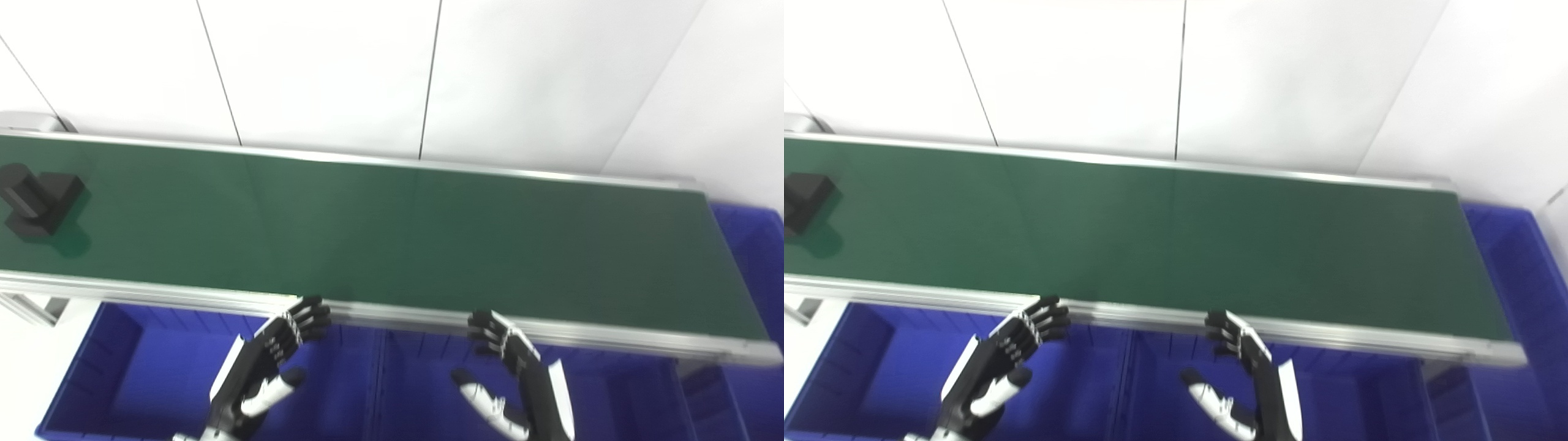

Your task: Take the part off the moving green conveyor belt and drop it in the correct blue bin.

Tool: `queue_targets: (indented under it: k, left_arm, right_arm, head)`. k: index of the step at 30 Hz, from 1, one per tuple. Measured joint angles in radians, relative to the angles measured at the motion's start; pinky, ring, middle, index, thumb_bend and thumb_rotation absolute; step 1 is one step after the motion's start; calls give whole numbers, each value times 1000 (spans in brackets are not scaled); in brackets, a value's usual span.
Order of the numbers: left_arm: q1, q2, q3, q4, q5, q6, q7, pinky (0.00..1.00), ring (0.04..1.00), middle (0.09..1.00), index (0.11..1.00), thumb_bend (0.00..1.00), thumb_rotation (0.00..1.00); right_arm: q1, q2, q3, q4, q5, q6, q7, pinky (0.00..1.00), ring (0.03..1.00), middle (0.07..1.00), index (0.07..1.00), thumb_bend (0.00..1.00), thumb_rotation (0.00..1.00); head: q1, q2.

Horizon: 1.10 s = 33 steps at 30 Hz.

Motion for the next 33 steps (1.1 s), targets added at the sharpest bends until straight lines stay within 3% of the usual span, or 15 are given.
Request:
queue_targets:
  k: [8,10,17,25,33]
  left_arm:
    - [-1,18,-5,-11,4,14,-6,739,766,794,831,898,620]
    - [-2,18,-5,-10,4,14,-7,733,762,791,825,898,606]
    - [-16,16,-4,14,5,12,-7,727,759,785,818,903,561]
    - [-22,13,-3,47,5,9,-7,713,750,779,814,938,554]
    - [-31,9,-5,81,9,4,-7,712,750,780,809,943,553]
  right_arm:
    - [-12,-18,14,34,7,-1,-23,630,717,767,788,416,424]
    - [-13,-21,16,36,9,-2,-29,631,716,767,790,399,402]
    - [-28,-42,19,64,22,-2,-41,639,719,772,794,348,372]
    - [-29,-62,28,71,31,-2,-45,643,729,786,810,316,388]
    - [-47,-83,48,94,52,-2,-68,641,728,783,812,279,322]
  head:
    - [62,-46]
    - [113,-81]
    - [184,-135]
    - [223,-173]
    - [238,-193]
